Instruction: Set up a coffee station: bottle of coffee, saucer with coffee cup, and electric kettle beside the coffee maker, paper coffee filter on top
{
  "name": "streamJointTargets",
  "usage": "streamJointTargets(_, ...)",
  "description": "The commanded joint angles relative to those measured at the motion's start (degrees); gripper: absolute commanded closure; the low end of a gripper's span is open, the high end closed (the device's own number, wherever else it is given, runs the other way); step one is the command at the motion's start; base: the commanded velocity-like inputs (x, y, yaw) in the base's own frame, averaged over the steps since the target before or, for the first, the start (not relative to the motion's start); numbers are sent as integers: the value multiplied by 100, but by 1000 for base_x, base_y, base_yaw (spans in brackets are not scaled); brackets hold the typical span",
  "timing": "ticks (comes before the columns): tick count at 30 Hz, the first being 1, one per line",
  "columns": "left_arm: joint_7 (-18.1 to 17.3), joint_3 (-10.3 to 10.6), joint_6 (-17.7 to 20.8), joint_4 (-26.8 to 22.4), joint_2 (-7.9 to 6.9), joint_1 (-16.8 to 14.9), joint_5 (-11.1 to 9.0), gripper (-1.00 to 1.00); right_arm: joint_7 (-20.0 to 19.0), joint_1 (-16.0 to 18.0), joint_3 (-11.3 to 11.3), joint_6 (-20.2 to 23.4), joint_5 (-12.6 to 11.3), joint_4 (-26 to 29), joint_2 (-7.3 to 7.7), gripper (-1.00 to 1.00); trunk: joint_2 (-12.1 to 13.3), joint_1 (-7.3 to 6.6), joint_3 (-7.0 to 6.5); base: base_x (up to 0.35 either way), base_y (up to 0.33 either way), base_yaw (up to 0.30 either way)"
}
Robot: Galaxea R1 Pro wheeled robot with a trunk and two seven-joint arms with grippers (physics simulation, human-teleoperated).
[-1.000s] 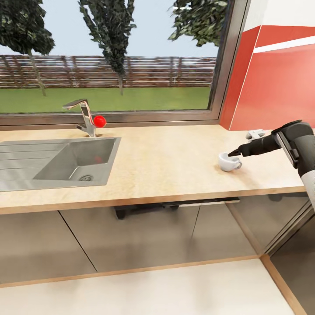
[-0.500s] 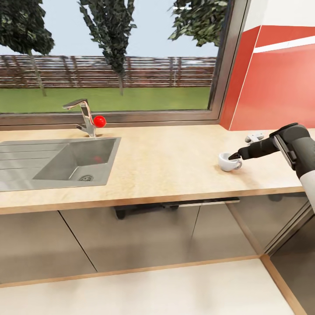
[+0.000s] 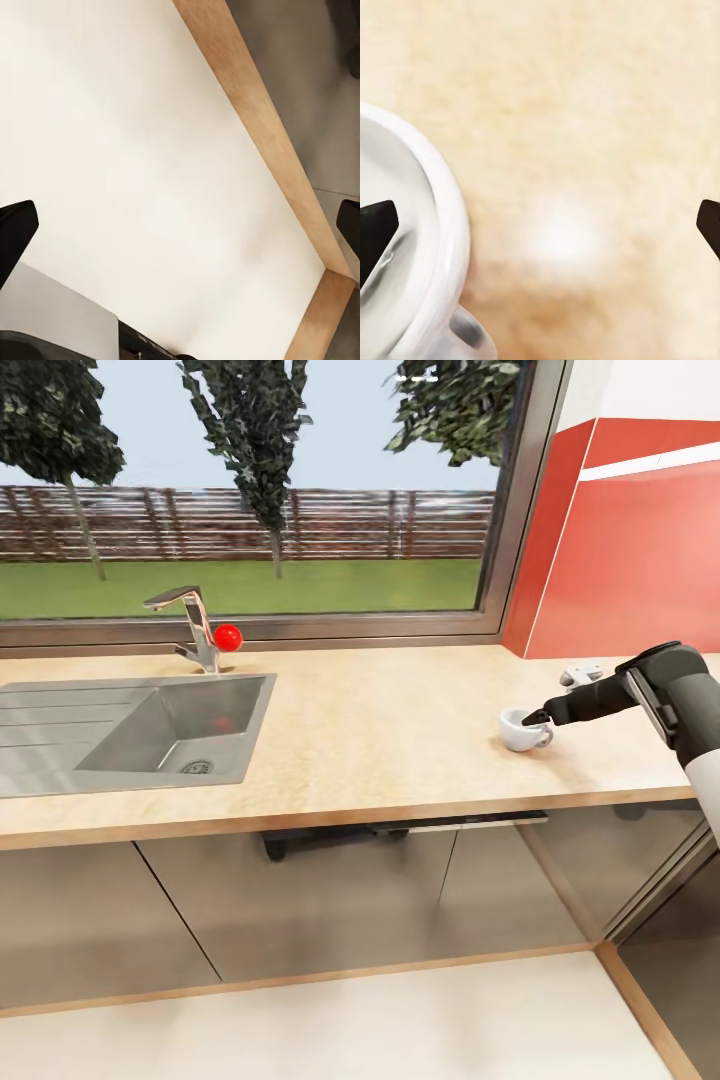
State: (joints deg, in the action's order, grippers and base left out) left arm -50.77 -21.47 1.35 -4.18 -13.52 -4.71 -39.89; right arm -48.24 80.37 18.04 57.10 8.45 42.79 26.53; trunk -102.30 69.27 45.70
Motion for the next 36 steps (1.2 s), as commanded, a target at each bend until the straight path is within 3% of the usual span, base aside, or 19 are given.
streamJointTargets(1,-21,-6,14,5,-1,-4,-10,-100,-54,5,16,3,60,5,4,-100,-2,-1,5,0,0,0)
streamJointTargets(21,-27,-6,14,5,-1,-2,-10,-100,-50,5,16,3,60,-29,1,-100,-2,-1,5,0,0,0)
streamJointTargets(22,-28,-6,14,5,-1,-3,-10,-100,-48,5,16,3,60,-44,1,100,-2,-1,5,0,0,0)
streamJointTargets(36,-30,-6,14,5,-1,-3,-10,-100,-45,5,16,3,60,-69,1,100,-2,-1,5,0,0,0)
